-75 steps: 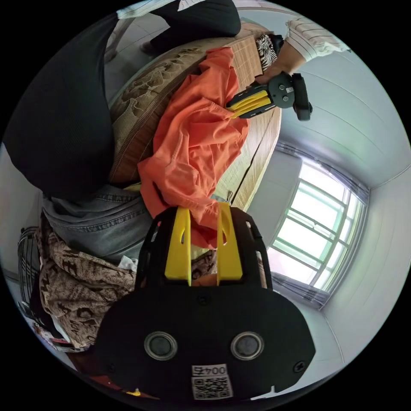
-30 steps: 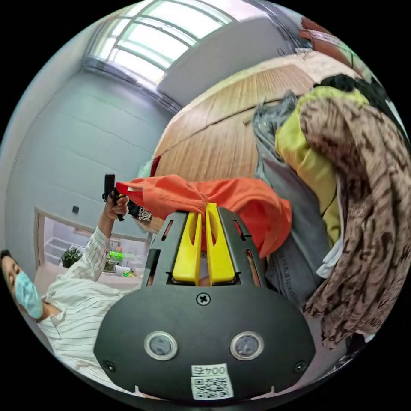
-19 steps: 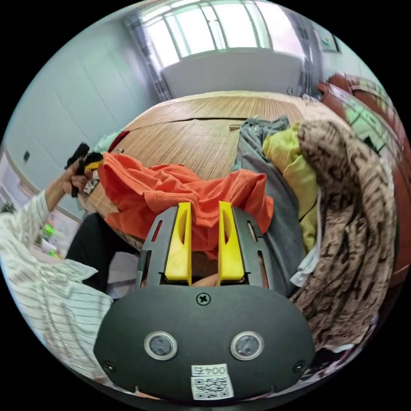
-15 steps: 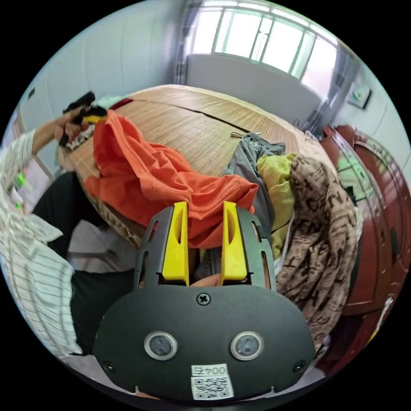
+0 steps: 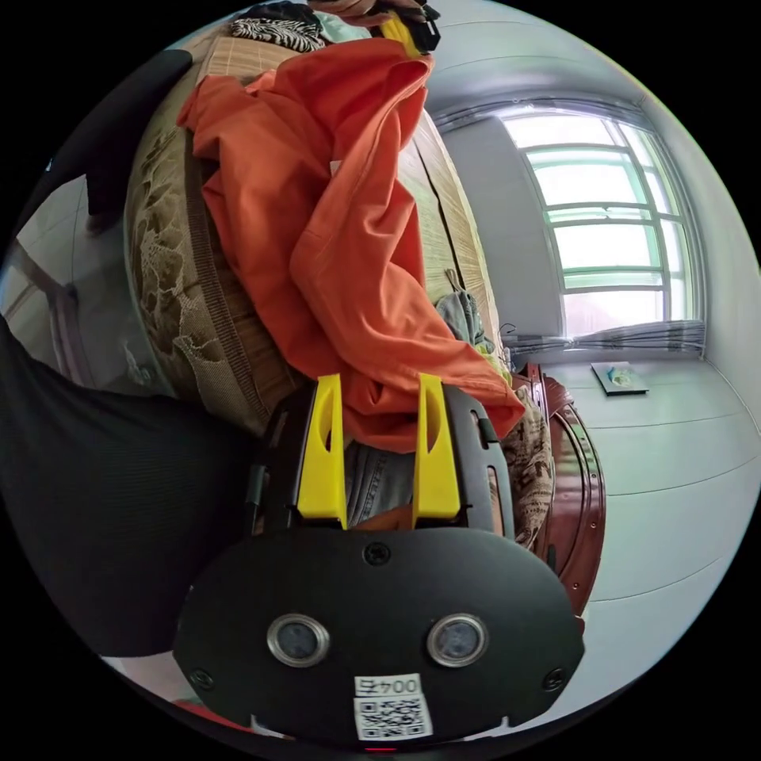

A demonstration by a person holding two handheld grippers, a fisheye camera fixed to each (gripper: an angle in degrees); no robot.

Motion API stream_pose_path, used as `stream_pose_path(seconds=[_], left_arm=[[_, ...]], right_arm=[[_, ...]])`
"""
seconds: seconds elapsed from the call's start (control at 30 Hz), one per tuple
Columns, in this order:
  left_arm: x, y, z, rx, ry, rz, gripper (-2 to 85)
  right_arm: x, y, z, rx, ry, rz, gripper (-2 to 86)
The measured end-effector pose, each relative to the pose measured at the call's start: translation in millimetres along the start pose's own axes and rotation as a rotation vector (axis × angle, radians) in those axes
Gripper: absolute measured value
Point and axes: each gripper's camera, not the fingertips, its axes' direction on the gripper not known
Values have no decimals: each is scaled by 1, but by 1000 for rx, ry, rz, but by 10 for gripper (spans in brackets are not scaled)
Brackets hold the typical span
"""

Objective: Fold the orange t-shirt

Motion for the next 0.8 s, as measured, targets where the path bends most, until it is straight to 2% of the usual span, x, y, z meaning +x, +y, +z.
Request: stream_pose_path(seconds=[0.1, 0.27, 0.4, 0.47, 0.6, 0.7, 0.8], left_arm=[[5, 8, -2, -1, -8, 3, 3], [14, 23, -4, -3, -15, 3, 3], [22, 39, -5, 2, -16, -1, 3], [26, 47, -4, 0, -27, 2, 3], [37, 69, -5, 2, -59, 7, 4], [47, 87, -6, 8, -82, 20, 4], [63, 108, -9, 17, -122, 43, 3]], right_arm=[[-7, -8, -3, 7, 18, 20, 137], [-38, -19, -24, 87, 67, -87, 135], [-28, -20, -26, 57, 134, 55, 131], [-30, -17, -27, 56, 173, 56, 116], [-34, -15, -54, 179, 276, 35, 65], [-25, -13, -62, 197, 278, 57, 18], [2, -11, -72, 182, 171, 116, 0]])
